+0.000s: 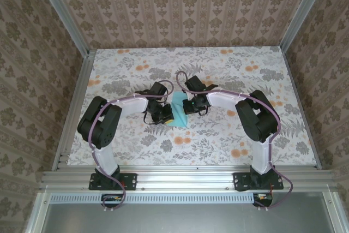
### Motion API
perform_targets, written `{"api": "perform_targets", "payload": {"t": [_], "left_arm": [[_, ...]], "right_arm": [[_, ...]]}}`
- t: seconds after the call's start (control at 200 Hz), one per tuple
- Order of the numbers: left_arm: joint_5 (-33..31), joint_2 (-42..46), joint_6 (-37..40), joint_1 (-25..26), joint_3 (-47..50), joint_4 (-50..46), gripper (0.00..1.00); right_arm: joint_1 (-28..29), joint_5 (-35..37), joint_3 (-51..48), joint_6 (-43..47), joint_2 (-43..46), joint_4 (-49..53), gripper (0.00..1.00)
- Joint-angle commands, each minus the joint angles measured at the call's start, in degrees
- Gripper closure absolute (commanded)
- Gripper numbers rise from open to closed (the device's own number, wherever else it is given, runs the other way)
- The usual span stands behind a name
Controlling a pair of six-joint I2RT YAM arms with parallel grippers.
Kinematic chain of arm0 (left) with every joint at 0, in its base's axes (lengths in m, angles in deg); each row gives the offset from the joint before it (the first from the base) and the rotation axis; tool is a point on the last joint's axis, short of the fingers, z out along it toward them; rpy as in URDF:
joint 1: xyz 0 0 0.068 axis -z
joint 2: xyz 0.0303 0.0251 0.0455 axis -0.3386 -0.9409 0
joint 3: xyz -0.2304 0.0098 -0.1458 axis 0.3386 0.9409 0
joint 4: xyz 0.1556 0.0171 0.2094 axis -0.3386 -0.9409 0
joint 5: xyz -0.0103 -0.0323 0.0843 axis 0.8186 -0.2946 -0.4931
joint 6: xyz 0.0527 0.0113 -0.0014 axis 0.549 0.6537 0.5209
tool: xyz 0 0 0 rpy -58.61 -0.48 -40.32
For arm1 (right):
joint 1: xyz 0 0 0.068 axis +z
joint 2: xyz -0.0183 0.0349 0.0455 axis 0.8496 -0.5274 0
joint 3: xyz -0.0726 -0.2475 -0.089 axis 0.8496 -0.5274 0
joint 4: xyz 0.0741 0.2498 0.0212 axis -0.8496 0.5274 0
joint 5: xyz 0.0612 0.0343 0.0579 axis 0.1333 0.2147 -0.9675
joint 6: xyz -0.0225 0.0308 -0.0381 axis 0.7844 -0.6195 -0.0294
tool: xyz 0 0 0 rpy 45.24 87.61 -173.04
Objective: Fold a paper plane with a square sheet of paper (pick it up from the middle)
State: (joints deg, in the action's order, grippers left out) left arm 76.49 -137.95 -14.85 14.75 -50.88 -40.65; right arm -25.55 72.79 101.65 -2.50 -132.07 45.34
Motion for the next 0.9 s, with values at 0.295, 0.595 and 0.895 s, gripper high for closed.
{"api": "perform_targets", "payload": {"t": [0.295, 0.595, 0.895], "left_arm": [[-2.2, -2.1, 2.6, 0.8, -1.7, -4.9, 0.93], [-2.1, -2.2, 2.9, 0.9, -2.0, -5.1, 0.93], [-2.1, -2.4, 3.3, 1.0, -2.1, -5.4, 0.93]], "right_arm": [[-0.4, 2.9, 2.7, 1.6, -2.2, 2.6, 0.91], [-0.4, 1.8, 3.2, 2.1, -2.9, 2.7, 0.87], [-0.5, 0.9, 3.7, 2.5, -3.4, 2.1, 0.9]]}}
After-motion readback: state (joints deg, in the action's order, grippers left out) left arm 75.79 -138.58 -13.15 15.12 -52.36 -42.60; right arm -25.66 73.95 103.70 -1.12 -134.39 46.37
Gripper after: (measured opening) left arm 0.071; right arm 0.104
